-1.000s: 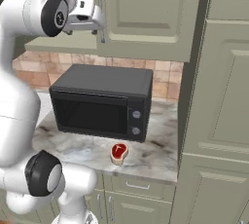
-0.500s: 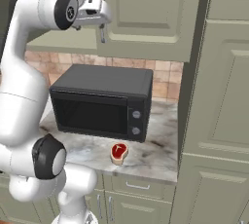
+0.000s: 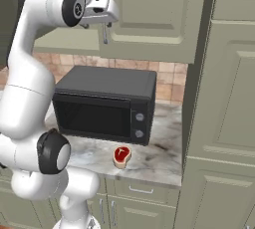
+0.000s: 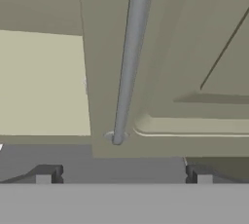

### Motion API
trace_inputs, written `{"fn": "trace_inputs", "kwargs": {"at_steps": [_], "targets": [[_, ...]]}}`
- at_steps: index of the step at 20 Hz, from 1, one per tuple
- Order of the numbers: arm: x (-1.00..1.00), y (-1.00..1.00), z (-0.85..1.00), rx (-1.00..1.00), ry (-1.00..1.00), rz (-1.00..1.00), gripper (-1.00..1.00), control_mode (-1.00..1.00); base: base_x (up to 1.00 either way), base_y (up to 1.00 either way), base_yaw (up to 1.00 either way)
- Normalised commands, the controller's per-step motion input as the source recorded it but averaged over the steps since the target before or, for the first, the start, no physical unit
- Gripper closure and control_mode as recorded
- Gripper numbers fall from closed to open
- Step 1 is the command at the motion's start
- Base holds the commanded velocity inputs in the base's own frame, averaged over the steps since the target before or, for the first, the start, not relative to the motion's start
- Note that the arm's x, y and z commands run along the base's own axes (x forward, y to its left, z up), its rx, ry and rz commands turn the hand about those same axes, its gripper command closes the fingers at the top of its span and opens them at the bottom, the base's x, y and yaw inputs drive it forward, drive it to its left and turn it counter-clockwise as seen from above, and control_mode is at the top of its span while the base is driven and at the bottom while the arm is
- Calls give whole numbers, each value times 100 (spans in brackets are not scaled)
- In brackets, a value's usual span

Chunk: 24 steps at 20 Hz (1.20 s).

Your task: Retrieve the tupperware from the cabinet, then place the raw meat into the tupperware to avoid contamination.

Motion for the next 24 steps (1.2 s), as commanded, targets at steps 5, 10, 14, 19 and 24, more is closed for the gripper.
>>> {"fn": "trace_inputs", "kwargs": {"at_steps": [5,10,14,19,24], "targets": [[25,0,-4,0,0,-2,-100,-100,0,0,0],[30,0,-7,0,-1,0,-100,-100,0,0,0],[23,0,-7,0,-2,0,-100,-100,0,0,0],[25,0,-6,0,-2,0,-100,-100,0,0,0],[25,0,-8,0,-2,0,100,-100,0,0,0]]}}
